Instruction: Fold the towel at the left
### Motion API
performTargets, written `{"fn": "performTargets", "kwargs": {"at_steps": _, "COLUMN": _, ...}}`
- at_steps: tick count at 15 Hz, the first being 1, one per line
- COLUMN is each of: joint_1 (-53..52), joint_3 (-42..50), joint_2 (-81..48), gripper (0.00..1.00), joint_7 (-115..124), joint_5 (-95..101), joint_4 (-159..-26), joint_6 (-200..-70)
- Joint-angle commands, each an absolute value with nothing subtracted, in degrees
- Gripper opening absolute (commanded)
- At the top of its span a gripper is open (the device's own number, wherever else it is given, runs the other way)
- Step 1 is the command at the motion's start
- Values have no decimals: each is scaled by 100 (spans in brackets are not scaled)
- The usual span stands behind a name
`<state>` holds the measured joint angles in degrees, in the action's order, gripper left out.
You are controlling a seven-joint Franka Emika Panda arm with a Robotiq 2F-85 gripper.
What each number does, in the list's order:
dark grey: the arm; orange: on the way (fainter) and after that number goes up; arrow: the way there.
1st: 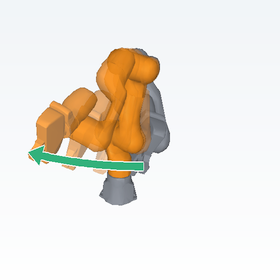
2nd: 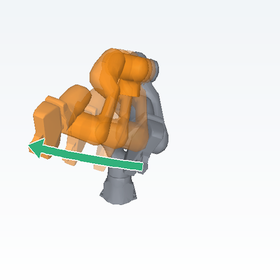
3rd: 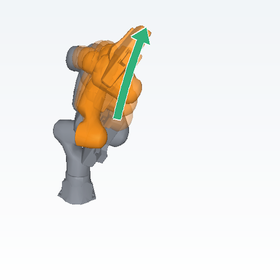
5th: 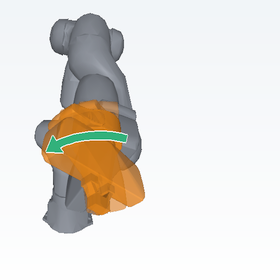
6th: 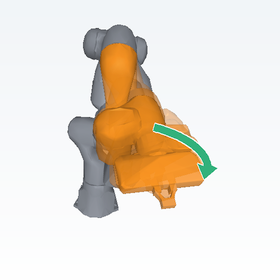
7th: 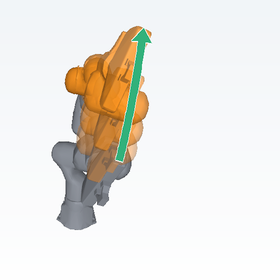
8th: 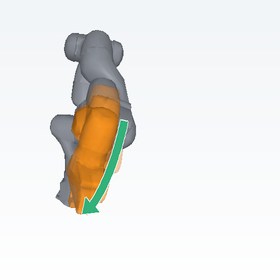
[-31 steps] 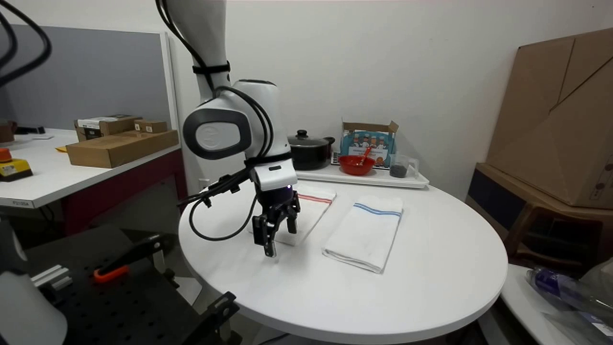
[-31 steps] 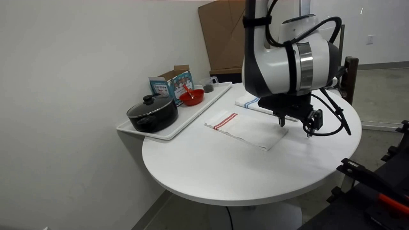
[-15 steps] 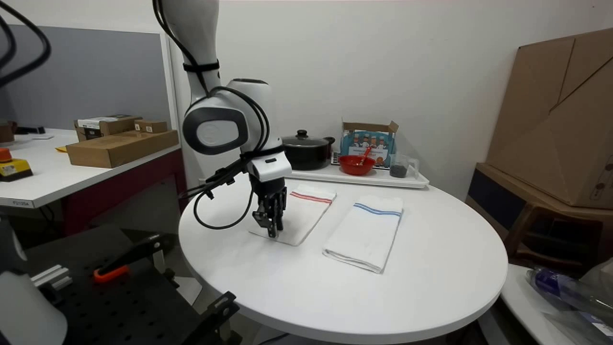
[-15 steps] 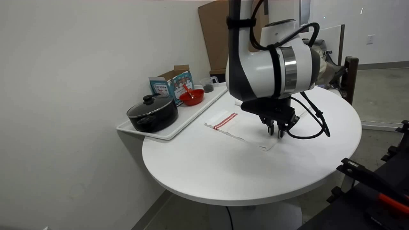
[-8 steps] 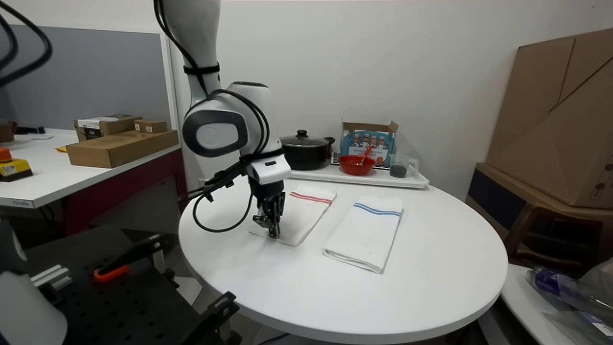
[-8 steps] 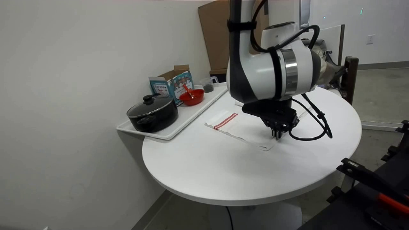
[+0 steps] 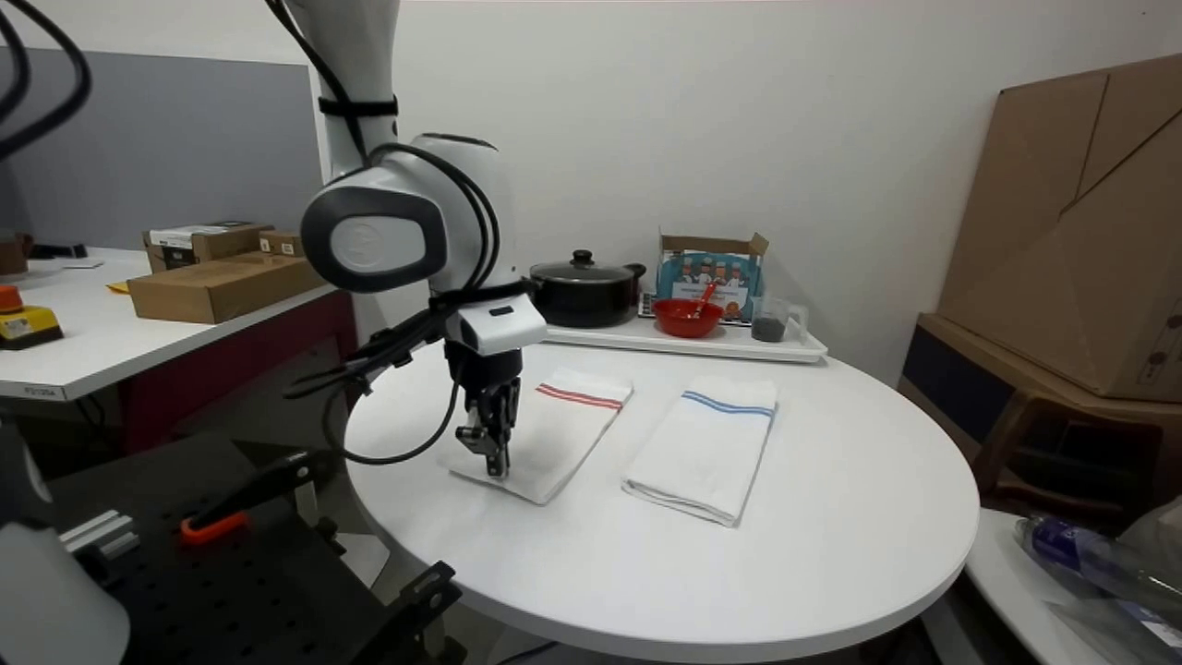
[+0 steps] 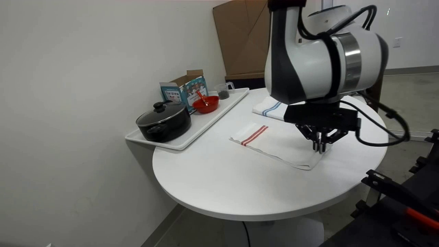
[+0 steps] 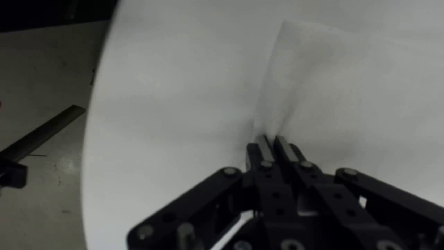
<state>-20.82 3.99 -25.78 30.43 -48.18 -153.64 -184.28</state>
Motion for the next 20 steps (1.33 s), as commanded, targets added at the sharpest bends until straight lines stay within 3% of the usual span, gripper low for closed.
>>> {"fn": "performTargets", "kwargs": {"at_steps": 1, "joint_1": -1895, "joint_3": 189, "joint_2": -1610, "gripper": 8, "joint_7": 2710, "joint_5": -4680, "joint_4": -16521, "joint_6": -18675}}
{"fn": "performTargets", "kwargs": {"at_steps": 2, "joint_1": -1996, "joint_3": 224, "joint_2": -2121, "gripper": 8, "joint_7": 1954, "joint_5": -5477, "joint_4": -15888, "joint_6": -18597}}
{"fn": "performTargets", "kwargs": {"at_steps": 8, "joint_1": -1952, "joint_3": -113, "joint_2": -1598, "gripper": 8, "joint_7": -84, "joint_5": -7629, "joint_4": -15801, "joint_6": -18857}}
{"fn": "performTargets", "kwargs": {"at_steps": 16, "joint_1": -2071, "joint_3": -335, "joint_2": 419, "gripper": 8, "joint_7": -2435, "joint_5": -10355, "joint_4": -16079, "joint_6": -19176}}
{"fn": "performTargets", "kwargs": {"at_steps": 20, "joint_1": -2009, "joint_3": -220, "joint_2": 659, "gripper": 8, "joint_7": -3403, "joint_5": -11265, "joint_4": -15742, "joint_6": -19137}}
